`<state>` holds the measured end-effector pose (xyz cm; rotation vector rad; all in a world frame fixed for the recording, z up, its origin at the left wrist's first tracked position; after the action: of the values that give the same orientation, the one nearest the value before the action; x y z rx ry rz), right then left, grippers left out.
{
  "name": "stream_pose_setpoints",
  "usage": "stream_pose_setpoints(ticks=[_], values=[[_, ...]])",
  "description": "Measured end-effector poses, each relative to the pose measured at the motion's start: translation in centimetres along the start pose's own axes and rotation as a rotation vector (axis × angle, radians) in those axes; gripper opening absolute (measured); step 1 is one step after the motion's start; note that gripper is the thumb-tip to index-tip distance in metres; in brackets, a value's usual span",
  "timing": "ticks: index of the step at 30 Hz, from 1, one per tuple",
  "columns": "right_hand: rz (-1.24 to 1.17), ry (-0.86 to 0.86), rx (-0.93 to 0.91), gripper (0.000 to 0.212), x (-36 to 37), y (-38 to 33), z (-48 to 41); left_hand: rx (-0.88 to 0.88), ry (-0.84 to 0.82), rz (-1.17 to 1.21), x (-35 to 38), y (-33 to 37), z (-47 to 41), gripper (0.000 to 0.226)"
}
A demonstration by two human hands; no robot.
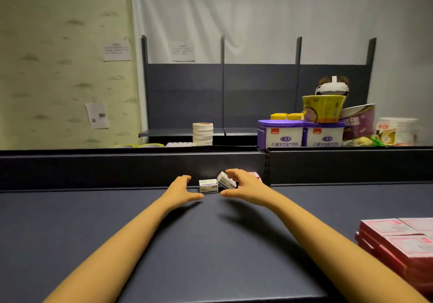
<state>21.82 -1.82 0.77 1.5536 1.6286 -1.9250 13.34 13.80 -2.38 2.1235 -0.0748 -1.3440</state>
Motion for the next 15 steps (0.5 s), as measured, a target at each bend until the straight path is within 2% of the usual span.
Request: stream_pose_setpoints(ticks=[6, 9, 12, 15], values=[[0.244, 0.100, 0.082, 0.063, 0.3, 2.7, -5.2, 0.014, -0.063, 0.039, 1.6, -1.0, -2.8, 0.086], [0.383, 0.096, 0.079, 0.063, 1.0, 3.4, -6.4, 0.041, -0.068, 0.067, 2.3, -0.9, -3.3, 0.071], [0.402, 0.083, 0.082, 0.062, 1.6, 3.7, -7.2, 0.047, -0.049, 0.098, 2.3, -1.0, -3.6, 0.050], [0.457, 0.115, 0.077, 0.055, 1.5, 3.5, -7.8, 0.036, -0.033, 0.097, 1.9, -1.5, -3.9, 0.047]])
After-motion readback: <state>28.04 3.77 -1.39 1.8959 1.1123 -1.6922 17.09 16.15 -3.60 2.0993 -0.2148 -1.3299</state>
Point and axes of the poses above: each hand's wrist, its own z-axis away from the middle knuckle, its own x-axis out of the palm, y = z × x, the point moved 9 cm from there along -z, towards the middle knuckle, and after that the axes turned 9 degrees about x, right-handed, at the moved point
